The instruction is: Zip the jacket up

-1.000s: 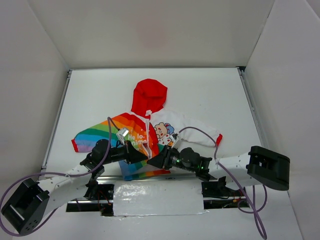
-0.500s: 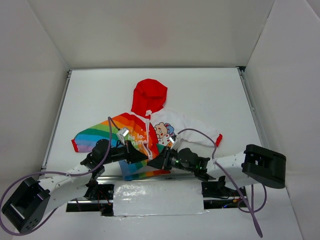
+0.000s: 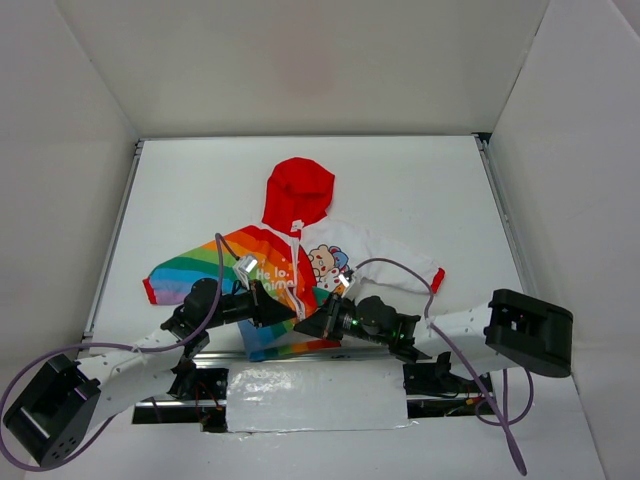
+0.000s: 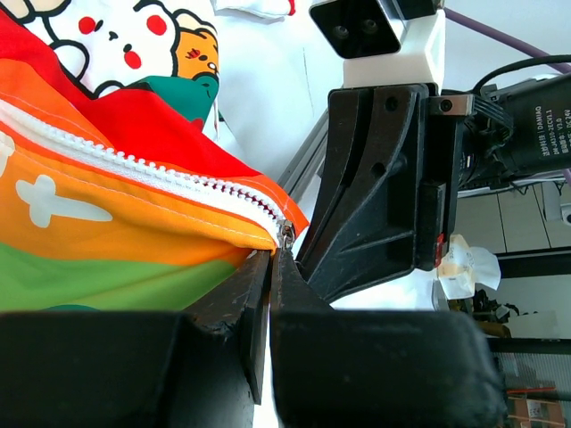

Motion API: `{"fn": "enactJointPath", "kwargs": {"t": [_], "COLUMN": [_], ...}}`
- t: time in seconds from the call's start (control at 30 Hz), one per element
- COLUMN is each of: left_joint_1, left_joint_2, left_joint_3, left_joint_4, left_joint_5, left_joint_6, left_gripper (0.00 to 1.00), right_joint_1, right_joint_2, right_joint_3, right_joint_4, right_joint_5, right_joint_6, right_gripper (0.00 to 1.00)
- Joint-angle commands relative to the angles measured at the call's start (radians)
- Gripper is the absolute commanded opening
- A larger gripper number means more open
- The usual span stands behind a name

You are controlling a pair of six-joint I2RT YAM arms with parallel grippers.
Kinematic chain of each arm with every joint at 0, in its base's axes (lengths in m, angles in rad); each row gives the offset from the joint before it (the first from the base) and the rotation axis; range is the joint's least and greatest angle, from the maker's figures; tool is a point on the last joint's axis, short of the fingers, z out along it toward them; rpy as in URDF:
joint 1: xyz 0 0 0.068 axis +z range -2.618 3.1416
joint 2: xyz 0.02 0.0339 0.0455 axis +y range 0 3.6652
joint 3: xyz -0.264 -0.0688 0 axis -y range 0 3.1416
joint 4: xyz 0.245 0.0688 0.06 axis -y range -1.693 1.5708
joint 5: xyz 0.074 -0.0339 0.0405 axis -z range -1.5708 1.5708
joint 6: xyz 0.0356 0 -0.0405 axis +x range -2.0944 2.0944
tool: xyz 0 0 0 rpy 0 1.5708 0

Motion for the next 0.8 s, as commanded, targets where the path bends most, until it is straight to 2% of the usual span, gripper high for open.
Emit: {"fn": "enactJointPath", "kwargs": {"t": [0.0,0.37,0.53,0.63,0.77], "left_joint_1": [-0.005,-0.005,-0.006,-0.011,-0.021], "left_joint_2": [-0.004,-0.007,-0.012,-0.010,-0.002], "left_joint_3": [-0.010,-0.037,-0.052,-0.059,-0.072], "left_joint_4": [0.067,0.120,0.122,0.140,0.165], "left_joint_5": [0.021,0.043,0.043,0.048,0.052], "left_joint_6": [-0.001,0.023,0.034,0.031,0.022], "left_gripper": [0.00,0.00,0.00,0.00,0.00], "right_joint_1": [0.007,0.004,0.004,-0.012,-0.051], "right_joint_2": [-0.026,-0.159,-0.230,-0.245,-0.212], "right_joint_3": [-0.002,0.041,0.080,0.106,0.120], "right_joint_4": [0.047,-0.261,-0.444,-0.488,-0.453], "right_joint_5": [0.018,0.066,0.118,0.112,0.065], "right_joint_6": [0.054,0.467,0.575,0.605,0.643], "right_gripper": [0.00,0.00,0.00,0.00,0.00]}}
